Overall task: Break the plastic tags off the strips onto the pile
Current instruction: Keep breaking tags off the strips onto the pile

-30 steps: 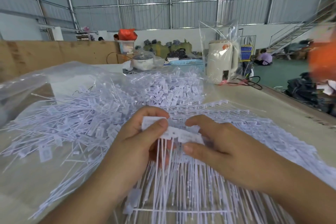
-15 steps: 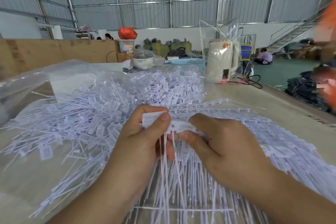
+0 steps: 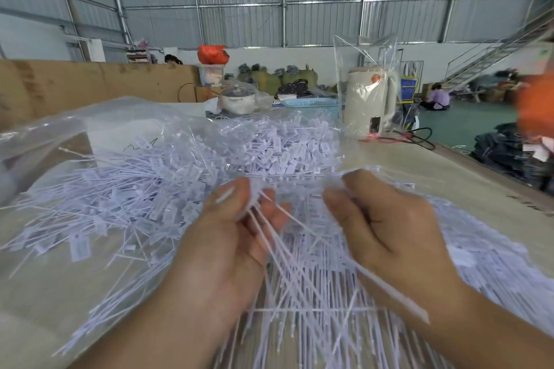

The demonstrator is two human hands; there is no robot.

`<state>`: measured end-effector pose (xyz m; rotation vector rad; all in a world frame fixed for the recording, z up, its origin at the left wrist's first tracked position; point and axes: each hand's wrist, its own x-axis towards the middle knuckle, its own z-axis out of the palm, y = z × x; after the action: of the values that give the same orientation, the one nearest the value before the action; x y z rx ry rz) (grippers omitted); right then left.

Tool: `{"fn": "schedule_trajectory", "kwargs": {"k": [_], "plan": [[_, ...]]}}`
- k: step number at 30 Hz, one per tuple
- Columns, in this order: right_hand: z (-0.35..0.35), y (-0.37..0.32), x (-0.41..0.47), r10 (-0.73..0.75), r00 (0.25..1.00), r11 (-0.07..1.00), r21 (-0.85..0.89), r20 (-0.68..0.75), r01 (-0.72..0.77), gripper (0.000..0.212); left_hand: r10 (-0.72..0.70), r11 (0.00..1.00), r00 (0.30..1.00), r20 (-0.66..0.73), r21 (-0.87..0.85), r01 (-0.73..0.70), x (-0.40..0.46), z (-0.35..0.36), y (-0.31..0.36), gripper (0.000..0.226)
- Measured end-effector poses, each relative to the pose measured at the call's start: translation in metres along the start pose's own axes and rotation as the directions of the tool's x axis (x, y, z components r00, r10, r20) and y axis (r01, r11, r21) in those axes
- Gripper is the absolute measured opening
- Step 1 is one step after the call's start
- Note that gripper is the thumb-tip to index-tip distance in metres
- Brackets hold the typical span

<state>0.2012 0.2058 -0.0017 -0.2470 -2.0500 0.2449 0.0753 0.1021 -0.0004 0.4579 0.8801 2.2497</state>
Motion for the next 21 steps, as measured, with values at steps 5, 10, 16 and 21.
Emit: {"fn": "schedule_trajectory", "kwargs": {"k": [5, 10, 16, 21], "plan": [[-0.008, 0.007, 0.002, 0.021, 0.953, 0.991, 0.121, 0.303, -0.06, 0.025, 0.047, 0.928, 0.964, 0.26, 0.347, -0.139, -0.005, 0.0, 0.001, 0.009], [-0.011, 0.007, 0.002, -0.078, 0.862, 0.995, 0.097, 0.502, 0.033, 0.053, -0.023, 0.788, 0.936, 0.351, 0.582, -0.199, -0.007, -0.004, -0.003, 0.015], [-0.01, 0.007, 0.001, -0.092, 0.832, 0.996, 0.068, 0.547, 0.066, 0.059, -0.065, 0.725, 0.906, 0.417, 0.644, -0.245, -0.009, -0.005, -0.001, 0.022], [-0.014, 0.013, 0.005, -0.038, 0.784, 0.995, 0.094, 0.62, -0.025, 0.073, -0.049, 0.731, 0.923, 0.382, 0.644, -0.227, -0.005, -0.007, 0.0, 0.014]]}}
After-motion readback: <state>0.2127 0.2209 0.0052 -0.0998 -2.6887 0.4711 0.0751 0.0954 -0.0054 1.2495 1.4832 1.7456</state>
